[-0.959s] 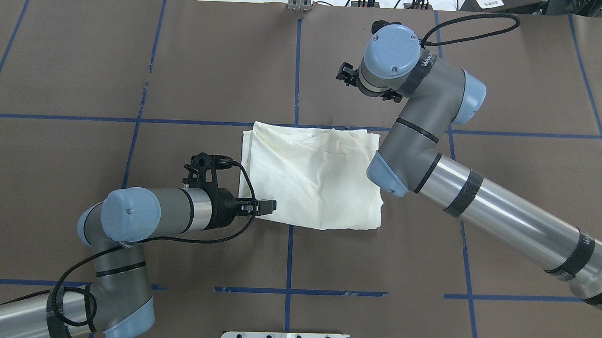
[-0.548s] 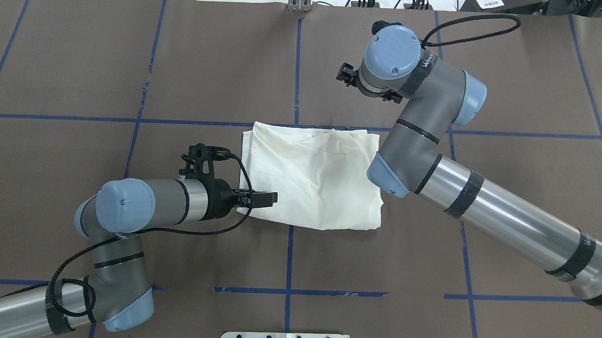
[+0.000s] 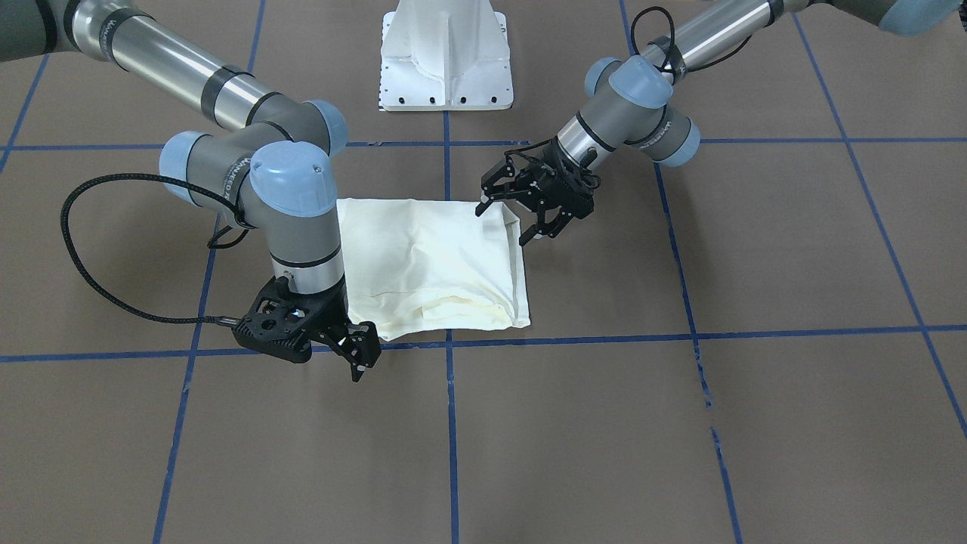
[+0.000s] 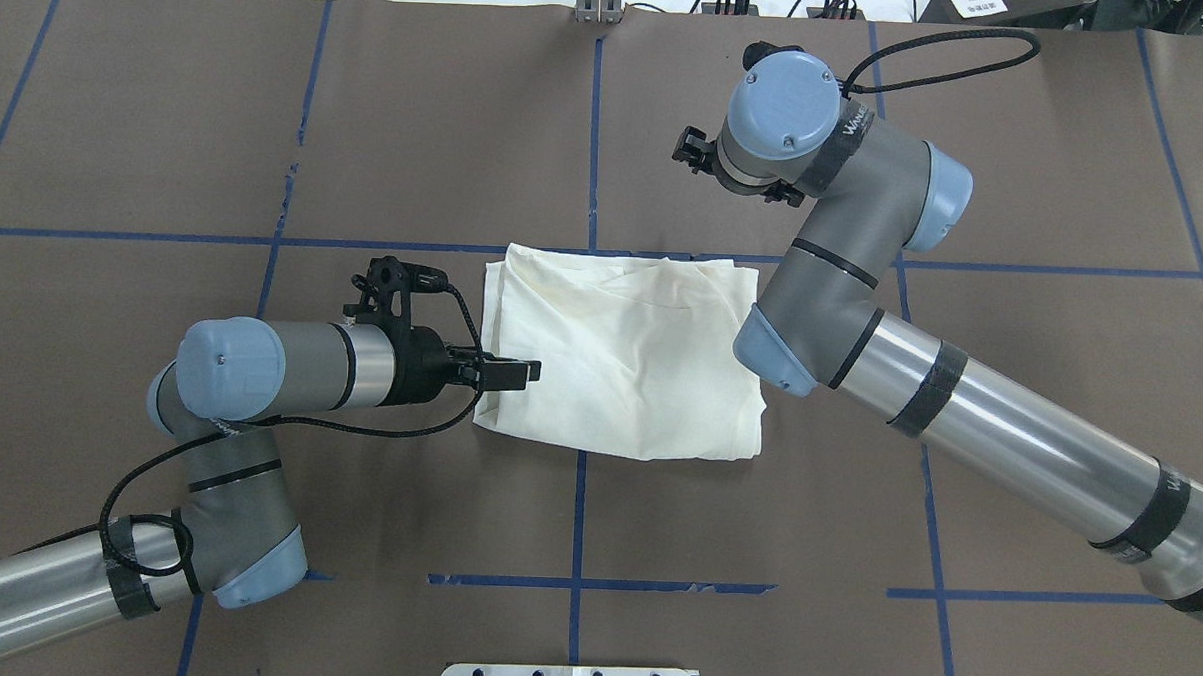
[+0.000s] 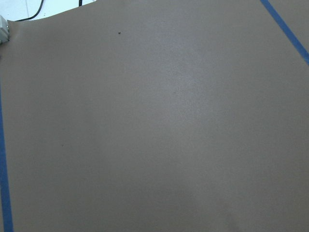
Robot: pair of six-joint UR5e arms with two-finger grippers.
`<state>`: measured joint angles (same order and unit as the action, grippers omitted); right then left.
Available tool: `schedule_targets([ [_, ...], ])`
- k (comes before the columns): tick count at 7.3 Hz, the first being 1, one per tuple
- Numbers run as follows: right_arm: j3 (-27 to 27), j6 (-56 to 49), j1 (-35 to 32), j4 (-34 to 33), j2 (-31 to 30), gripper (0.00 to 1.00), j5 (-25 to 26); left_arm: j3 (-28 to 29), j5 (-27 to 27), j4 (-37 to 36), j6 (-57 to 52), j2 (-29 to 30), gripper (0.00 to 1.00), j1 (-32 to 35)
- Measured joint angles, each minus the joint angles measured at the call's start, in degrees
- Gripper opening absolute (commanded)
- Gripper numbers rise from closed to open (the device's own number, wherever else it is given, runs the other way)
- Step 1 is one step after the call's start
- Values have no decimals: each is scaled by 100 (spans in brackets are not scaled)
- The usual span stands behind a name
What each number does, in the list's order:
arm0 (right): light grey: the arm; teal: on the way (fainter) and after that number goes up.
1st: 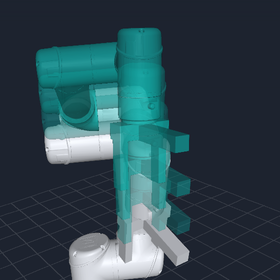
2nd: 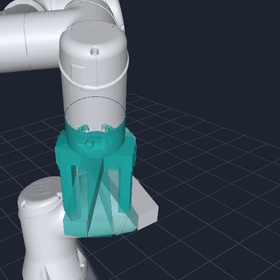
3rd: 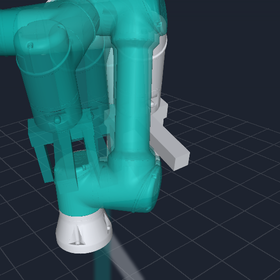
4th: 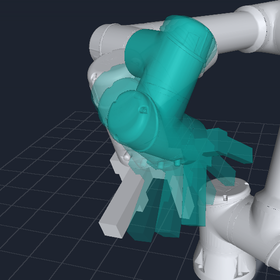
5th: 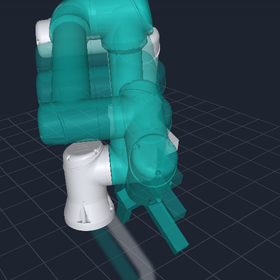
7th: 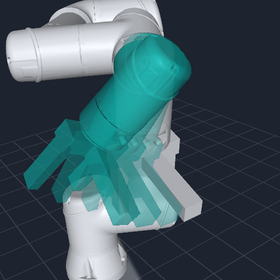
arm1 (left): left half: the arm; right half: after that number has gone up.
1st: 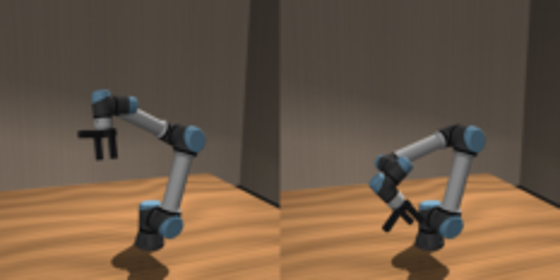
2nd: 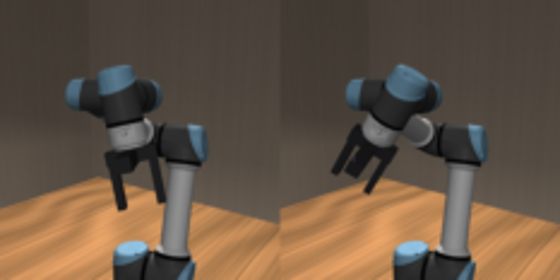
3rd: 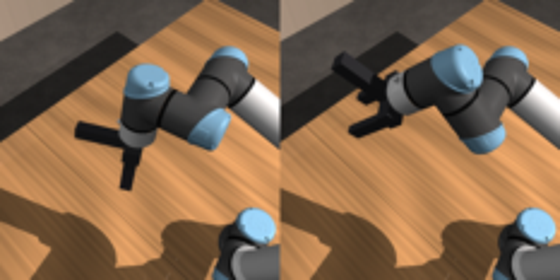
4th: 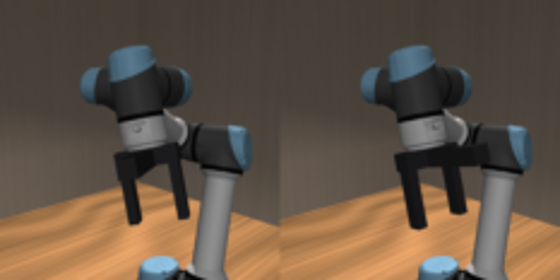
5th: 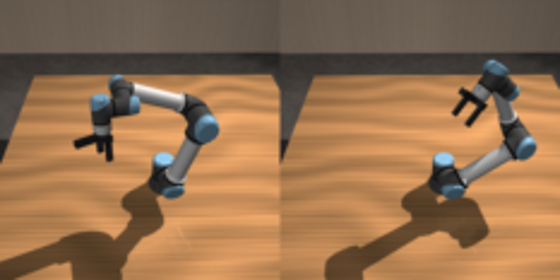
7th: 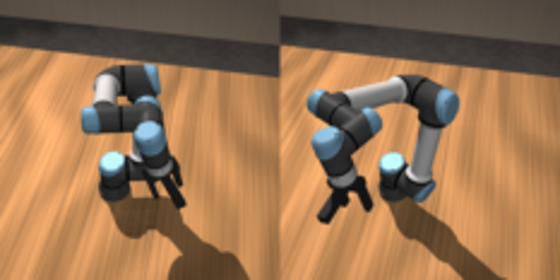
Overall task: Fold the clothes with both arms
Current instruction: 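Press the left gripper on the bundle's side and push it straight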
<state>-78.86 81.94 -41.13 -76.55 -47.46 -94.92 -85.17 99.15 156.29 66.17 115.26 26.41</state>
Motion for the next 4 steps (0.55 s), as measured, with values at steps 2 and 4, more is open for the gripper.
schedule_targets([
  [2,2,-3,0,0,-8,100,0,306,173,544,-46,61,100,-23],
  [4,1,-3,0,0,-23,100,0,522,284,1048,-45,67,98,-137],
])
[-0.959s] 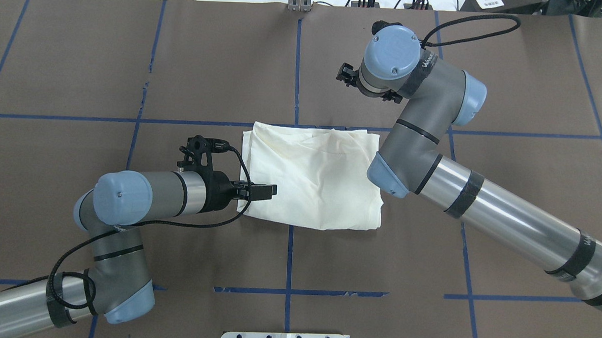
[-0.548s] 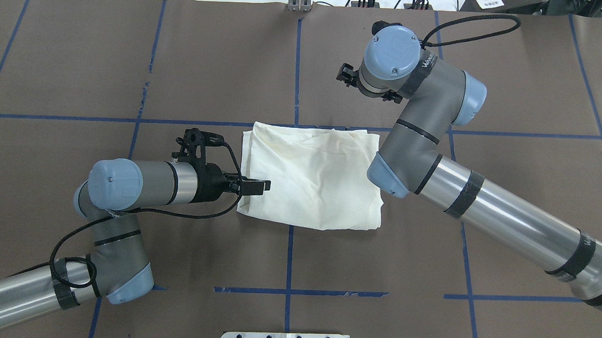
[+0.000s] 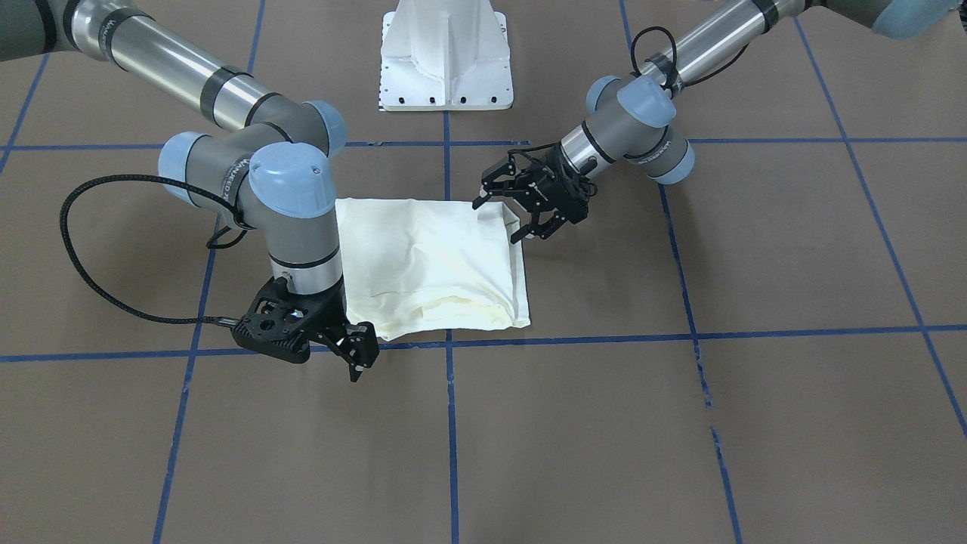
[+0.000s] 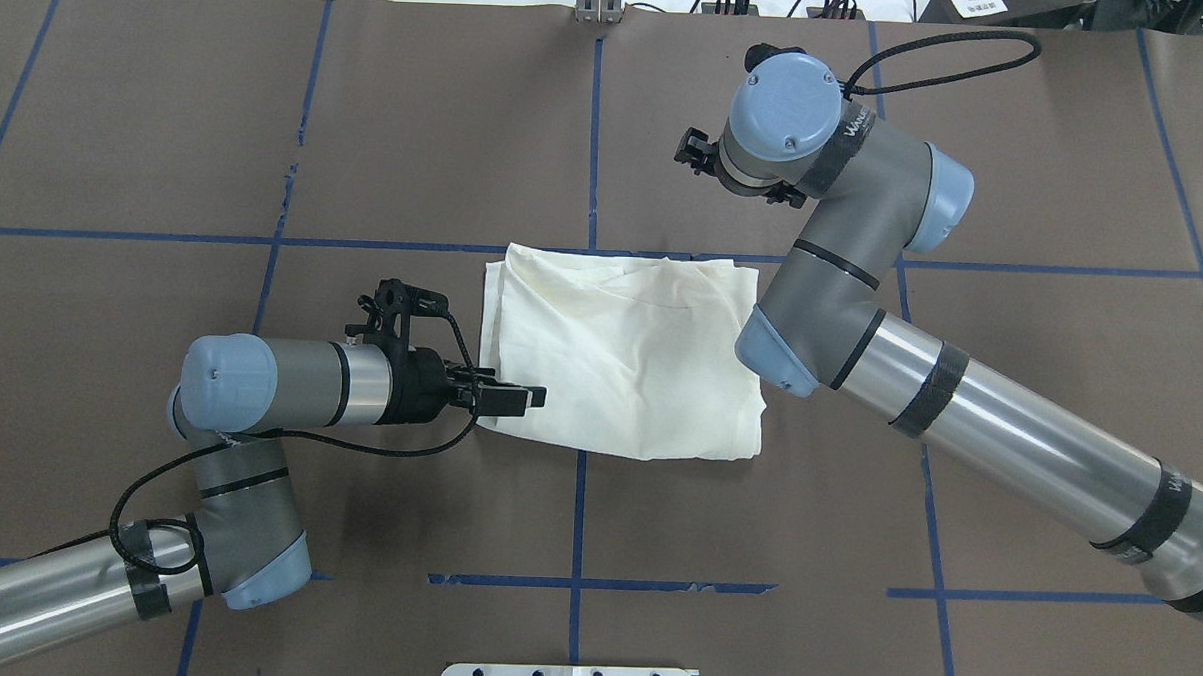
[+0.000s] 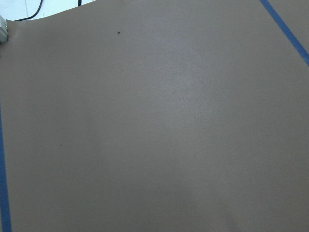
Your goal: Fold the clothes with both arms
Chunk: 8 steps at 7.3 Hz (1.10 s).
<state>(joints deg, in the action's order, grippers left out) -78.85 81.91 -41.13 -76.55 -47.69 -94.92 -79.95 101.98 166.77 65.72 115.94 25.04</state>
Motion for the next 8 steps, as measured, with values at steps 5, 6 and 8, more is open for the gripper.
schedule_targets([
  [5,-17,0,0,0,-4,100,0,94,20,535,369,-65,0,-197],
  [6,-31,0,0,0,-13,100,2,89,22,544,431,-89,0,-197],
  [8,-73,5,0,0,-33,100,13,82,27,624,453,-235,0,-194],
])
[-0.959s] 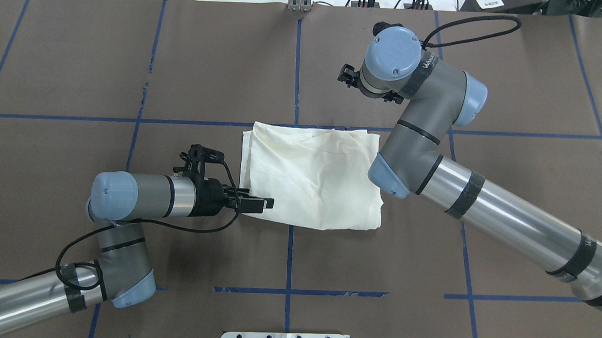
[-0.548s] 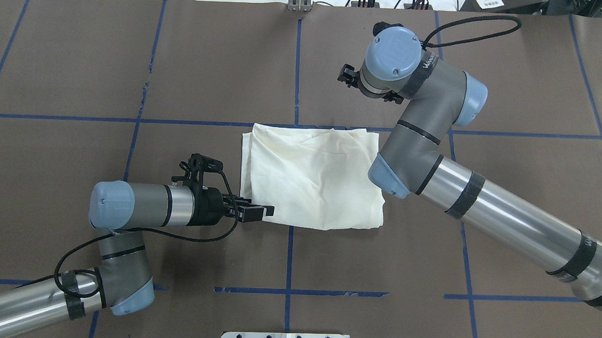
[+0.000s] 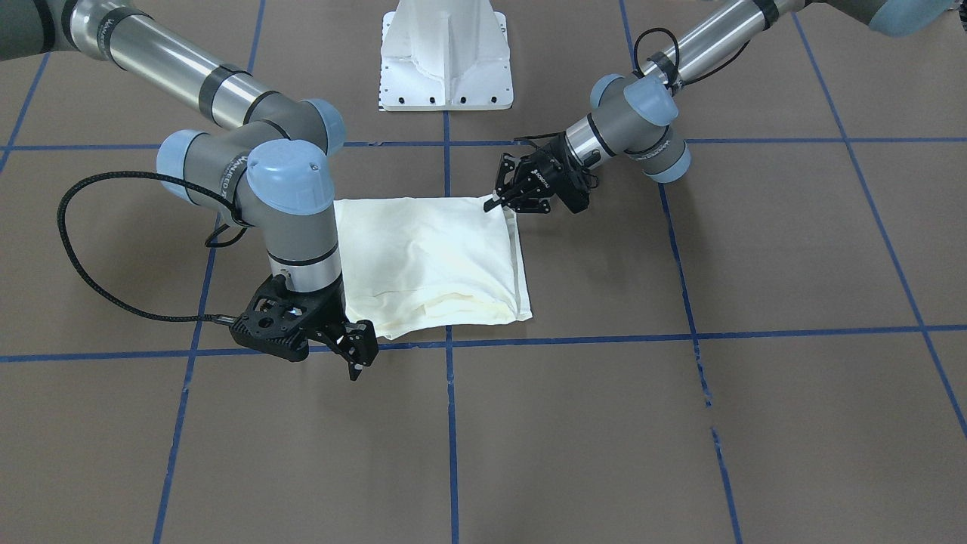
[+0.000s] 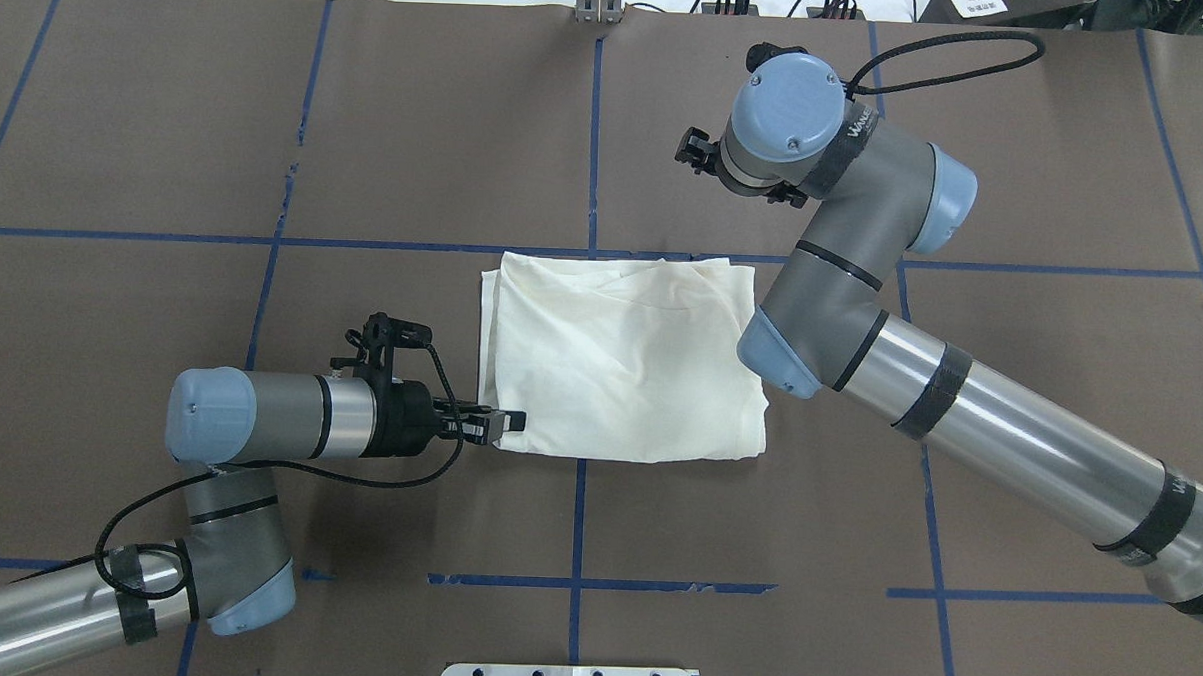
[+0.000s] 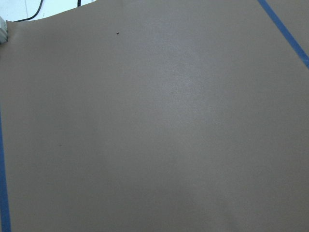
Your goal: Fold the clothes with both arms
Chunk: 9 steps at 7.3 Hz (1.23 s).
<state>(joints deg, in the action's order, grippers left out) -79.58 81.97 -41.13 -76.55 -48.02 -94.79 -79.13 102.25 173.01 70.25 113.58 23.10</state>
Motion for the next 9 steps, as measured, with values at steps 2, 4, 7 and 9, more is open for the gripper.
schedule_targets([
  [2,-11,3,0,0,-5,100,4,-4,3,353,10,-248,87,1],
  [4,-13,-2,0,0,-6,100,-3,-42,15,486,18,-314,100,28],
  [7,-12,-5,0,0,-3,100,-18,-172,707,460,213,-444,100,544],
  [9,-12,-5,0,0,-5,100,-22,-306,788,440,1141,-257,100,625],
])
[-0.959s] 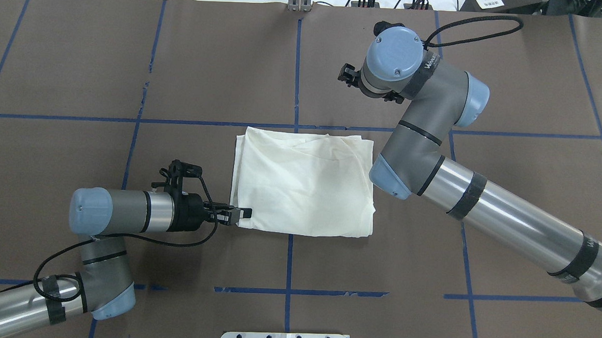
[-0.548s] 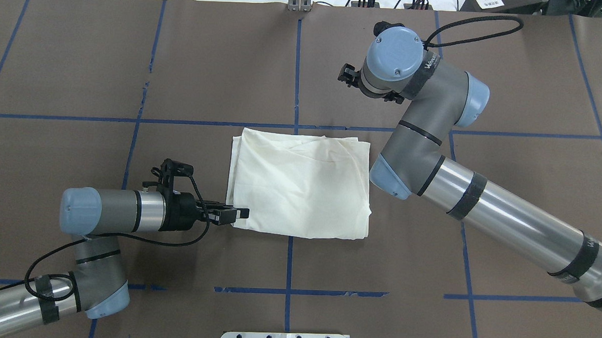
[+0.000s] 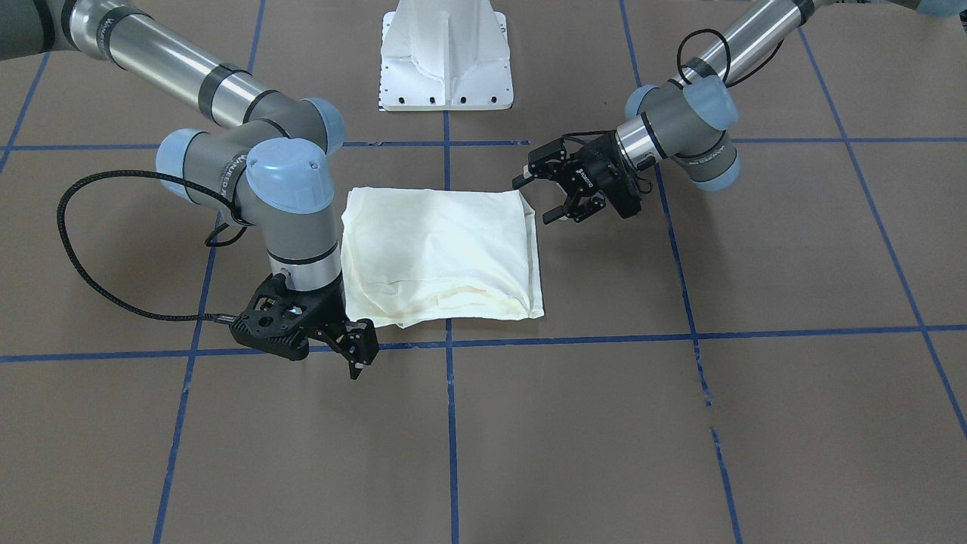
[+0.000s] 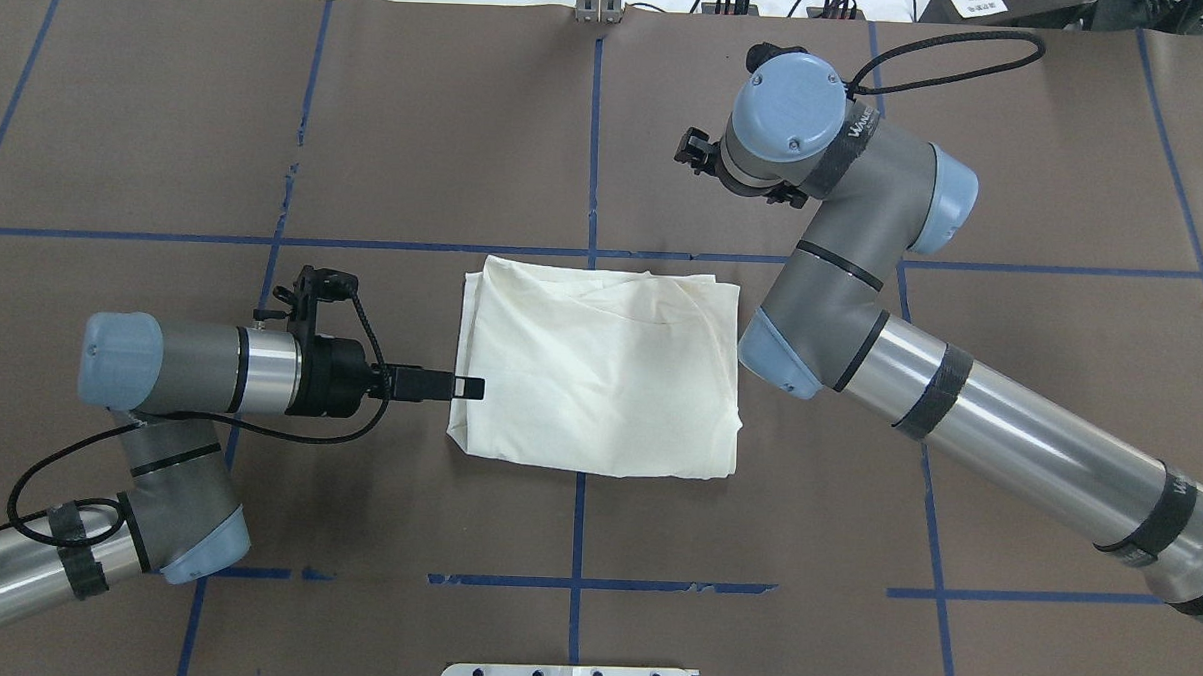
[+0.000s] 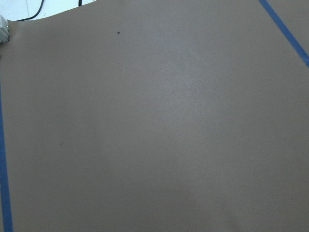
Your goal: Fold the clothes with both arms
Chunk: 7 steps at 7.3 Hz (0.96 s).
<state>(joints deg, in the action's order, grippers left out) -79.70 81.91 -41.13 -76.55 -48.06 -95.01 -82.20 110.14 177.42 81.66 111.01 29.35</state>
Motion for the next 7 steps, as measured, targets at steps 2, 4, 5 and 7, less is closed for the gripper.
schedule_targets([
  [2,6,0,0,0,-1,100,0,-46,-357,-179,706,311,100,-44],
  [4,2,2,10,6,-1,100,1,-33,-494,-309,843,353,100,-184],
  [5,-1,6,17,8,-1,100,5,-23,-522,-326,849,321,100,-308],
  [7,-2,8,19,7,-1,100,8,5,-815,-344,850,246,100,-678],
])
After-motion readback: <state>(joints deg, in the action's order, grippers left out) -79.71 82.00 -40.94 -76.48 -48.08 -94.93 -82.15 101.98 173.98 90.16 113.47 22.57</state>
